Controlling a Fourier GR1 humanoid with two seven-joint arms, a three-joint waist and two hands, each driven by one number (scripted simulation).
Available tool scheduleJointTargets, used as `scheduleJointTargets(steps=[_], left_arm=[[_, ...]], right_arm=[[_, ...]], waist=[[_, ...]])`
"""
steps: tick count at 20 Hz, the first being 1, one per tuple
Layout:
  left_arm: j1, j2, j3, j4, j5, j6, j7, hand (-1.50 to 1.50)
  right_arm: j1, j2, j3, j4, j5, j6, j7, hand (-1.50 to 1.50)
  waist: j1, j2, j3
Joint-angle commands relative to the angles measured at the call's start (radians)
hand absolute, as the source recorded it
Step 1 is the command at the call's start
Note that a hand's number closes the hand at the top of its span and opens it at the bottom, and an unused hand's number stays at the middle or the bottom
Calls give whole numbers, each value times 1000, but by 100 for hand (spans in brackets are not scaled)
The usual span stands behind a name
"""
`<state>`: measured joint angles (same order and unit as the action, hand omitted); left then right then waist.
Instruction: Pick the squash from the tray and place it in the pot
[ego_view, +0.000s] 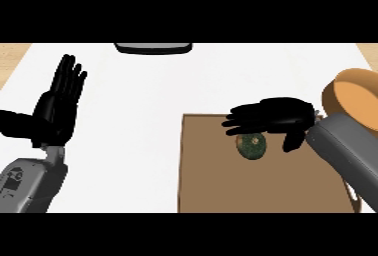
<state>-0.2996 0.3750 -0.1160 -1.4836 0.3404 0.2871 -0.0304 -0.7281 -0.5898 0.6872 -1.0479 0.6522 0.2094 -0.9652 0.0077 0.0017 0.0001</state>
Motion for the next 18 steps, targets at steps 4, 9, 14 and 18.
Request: scheduleJointTargets(steps=[4,9,14,18], left_arm=[[-11,19,50,-63,-4,-39,70,0],[23,-26,55,-59,-32,-28,42,0],[85,-13,62,-112,-35,-61,39,0],[22,-18,75,-50,-45,-57,41,0]], right_arm=[[21,47,-33,27,79,45,-68,-150],[12,134,-34,74,123,28,-64,-150],[74,194,3,107,173,-33,-51,-150],[74,165,29,73,183,-86,-191,150]], waist=[[-3,-2,0],[0,-2,0],[4,-3,0],[0,0,0]])
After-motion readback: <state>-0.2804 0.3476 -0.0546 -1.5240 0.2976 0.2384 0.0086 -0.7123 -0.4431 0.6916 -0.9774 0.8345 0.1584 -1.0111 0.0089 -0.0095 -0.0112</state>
